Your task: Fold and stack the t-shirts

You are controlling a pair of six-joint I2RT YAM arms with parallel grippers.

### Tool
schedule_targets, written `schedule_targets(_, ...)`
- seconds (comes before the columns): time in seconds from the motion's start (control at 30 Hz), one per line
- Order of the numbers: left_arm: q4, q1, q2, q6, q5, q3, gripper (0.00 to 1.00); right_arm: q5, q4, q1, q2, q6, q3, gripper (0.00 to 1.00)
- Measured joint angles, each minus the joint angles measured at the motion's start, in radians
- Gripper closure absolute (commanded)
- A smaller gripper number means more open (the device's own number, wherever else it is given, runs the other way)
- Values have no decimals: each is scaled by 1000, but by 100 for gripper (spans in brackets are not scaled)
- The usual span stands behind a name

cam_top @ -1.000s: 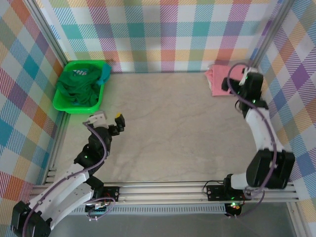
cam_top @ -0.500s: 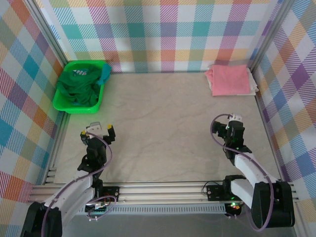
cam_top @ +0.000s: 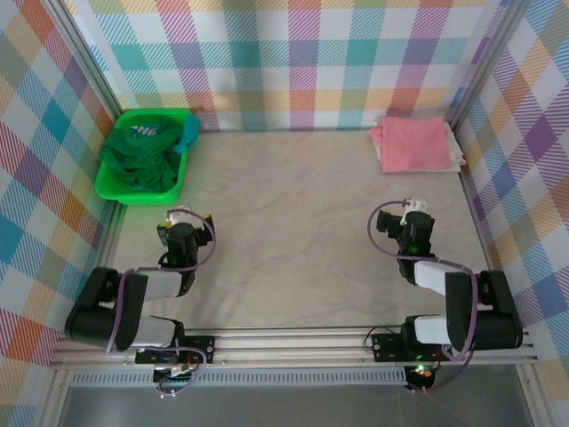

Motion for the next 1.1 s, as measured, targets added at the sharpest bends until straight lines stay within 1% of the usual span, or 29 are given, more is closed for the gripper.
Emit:
schedule_targets(0.07,56,10,60,3,10,2,0,-40,75,-16,44,-1,3,0)
schedule_targets(0.17,103,14,77,19,53,-11,0,-127,207,-39,133,-22,-17,0)
schedule_targets(0.27,179,14,77,48,125,-39,0,-185,364,-25,190,-58,-95,0)
schedule_targets(0.33,190,14,78,72,183,-46,0,-190,391,-11,199,-66,-123,0)
schedule_targets(0.43,180,14,118,82,206,-6,0,-202,353,-10,199,-72,-74,0)
schedule_targets(0.5,113,19,149,78,210,58,0,-233,277,-23,201,-74,6,0)
schedule_targets(0.6,42,55,160,57,218,139,0,-291,247,-60,200,-71,82,0)
schedule_targets(0.73,5,82,160,37,218,160,0,-289,208,-58,200,-72,90,0)
schedule_targets(0.87,-29,84,160,32,222,160,0,-290,178,-48,200,-72,89,0)
schedule_targets(1.1,-38,84,160,25,226,160,0,-290,159,-48,200,-72,89,0)
